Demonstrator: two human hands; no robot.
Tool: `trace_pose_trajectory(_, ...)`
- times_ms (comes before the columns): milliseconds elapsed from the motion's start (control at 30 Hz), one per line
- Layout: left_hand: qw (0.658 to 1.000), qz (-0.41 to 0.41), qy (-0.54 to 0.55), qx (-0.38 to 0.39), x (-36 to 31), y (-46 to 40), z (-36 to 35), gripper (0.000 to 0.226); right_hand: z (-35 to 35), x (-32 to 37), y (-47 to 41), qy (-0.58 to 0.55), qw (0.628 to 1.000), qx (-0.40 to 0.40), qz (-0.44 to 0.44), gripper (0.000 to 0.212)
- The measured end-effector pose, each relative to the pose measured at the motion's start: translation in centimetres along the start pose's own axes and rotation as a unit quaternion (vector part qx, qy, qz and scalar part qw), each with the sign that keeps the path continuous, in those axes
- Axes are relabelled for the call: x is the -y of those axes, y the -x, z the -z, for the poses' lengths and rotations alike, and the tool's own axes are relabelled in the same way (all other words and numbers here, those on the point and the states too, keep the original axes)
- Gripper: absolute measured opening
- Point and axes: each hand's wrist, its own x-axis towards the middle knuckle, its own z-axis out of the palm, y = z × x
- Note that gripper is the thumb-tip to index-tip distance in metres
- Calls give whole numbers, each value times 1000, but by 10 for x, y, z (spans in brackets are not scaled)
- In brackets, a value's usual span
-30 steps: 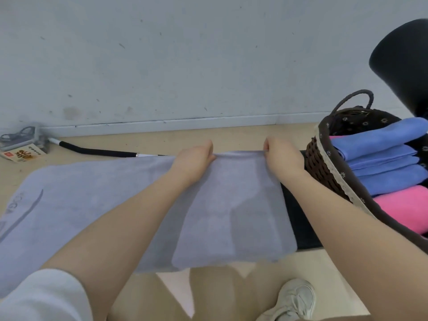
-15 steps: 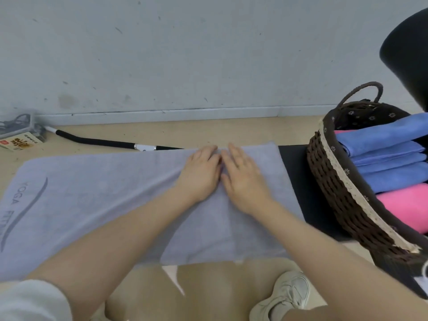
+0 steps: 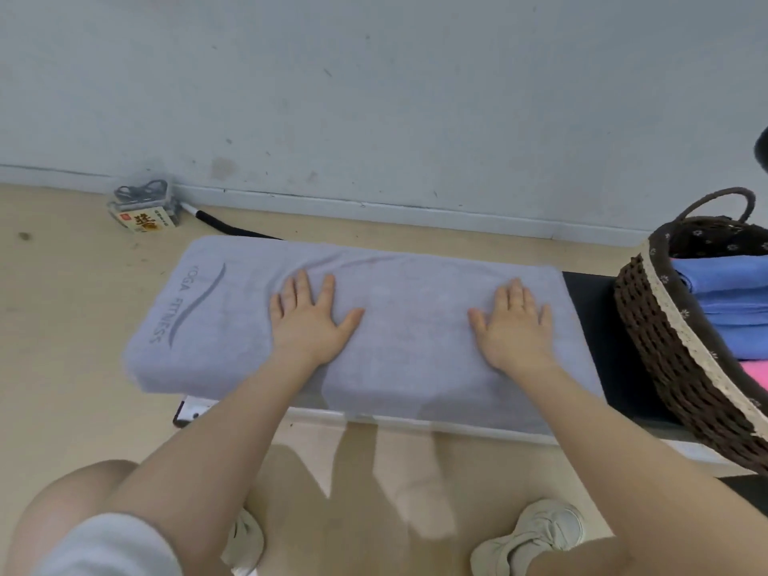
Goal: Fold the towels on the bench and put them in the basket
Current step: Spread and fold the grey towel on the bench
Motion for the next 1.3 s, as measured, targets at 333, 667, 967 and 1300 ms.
trace_pose_trajectory(333,982,70,139,-111,150,33,22,50,-4,241,38,-42,912,17,407,44)
trace_pose_trajectory(667,843,242,480,-9,235,22,16,57,-24,366,5,20,865,74,496,42)
trace_pose_trajectory(967,908,240,331,89,232,23,43,48,-25,401,-5,264,760,23,593,51)
trace_pose_trajectory(1300,948,38,316,-13,205,51,49,21,2,353,-27,300,762,-183,544,20)
